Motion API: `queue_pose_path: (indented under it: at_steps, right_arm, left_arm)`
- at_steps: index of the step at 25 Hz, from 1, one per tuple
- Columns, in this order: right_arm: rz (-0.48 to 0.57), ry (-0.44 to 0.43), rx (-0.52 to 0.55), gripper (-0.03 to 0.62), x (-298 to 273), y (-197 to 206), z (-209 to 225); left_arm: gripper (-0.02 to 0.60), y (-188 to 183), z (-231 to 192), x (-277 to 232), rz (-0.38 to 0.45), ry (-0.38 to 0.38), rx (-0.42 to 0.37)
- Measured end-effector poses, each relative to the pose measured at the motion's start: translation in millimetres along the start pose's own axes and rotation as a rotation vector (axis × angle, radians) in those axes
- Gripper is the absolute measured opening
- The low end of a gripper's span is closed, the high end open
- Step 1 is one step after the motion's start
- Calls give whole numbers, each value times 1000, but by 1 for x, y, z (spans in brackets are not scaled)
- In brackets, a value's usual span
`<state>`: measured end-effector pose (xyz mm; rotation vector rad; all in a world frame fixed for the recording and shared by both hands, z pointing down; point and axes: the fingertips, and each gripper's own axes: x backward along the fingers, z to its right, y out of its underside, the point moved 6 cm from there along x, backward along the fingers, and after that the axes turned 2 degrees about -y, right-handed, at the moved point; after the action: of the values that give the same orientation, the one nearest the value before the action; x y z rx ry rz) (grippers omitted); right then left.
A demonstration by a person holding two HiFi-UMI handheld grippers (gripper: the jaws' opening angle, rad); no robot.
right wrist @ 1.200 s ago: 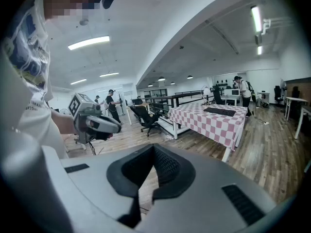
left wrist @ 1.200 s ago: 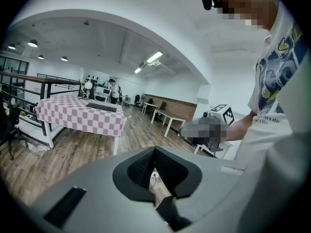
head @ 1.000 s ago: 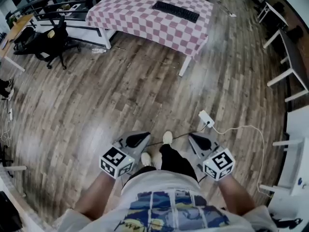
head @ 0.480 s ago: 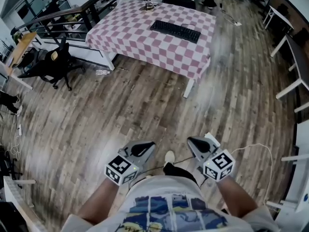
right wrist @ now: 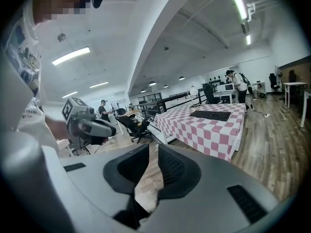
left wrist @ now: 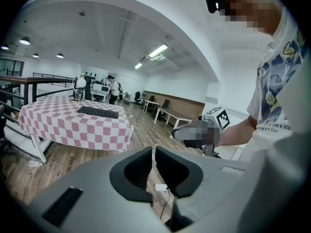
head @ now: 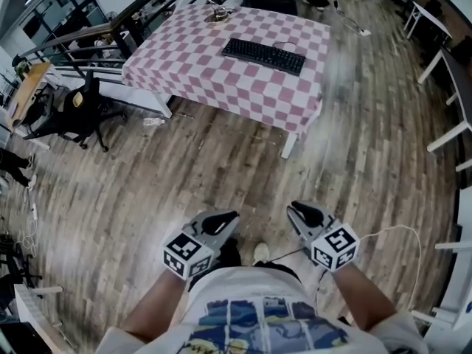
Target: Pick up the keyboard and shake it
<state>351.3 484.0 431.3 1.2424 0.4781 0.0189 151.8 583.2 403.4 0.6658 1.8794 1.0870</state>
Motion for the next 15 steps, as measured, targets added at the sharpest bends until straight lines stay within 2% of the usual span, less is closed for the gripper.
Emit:
queue_pose_path:
  at_steps: [6,15]
  right_arm:
    - [-20,89,-13,60,-48,-16,37]
    - [-18,279,-70,113,-151,-90,91]
  left_arm:
    - [23,-22,-73,-37,9,63,8]
    - [82,-105,-235,-63,-8,173,-44]
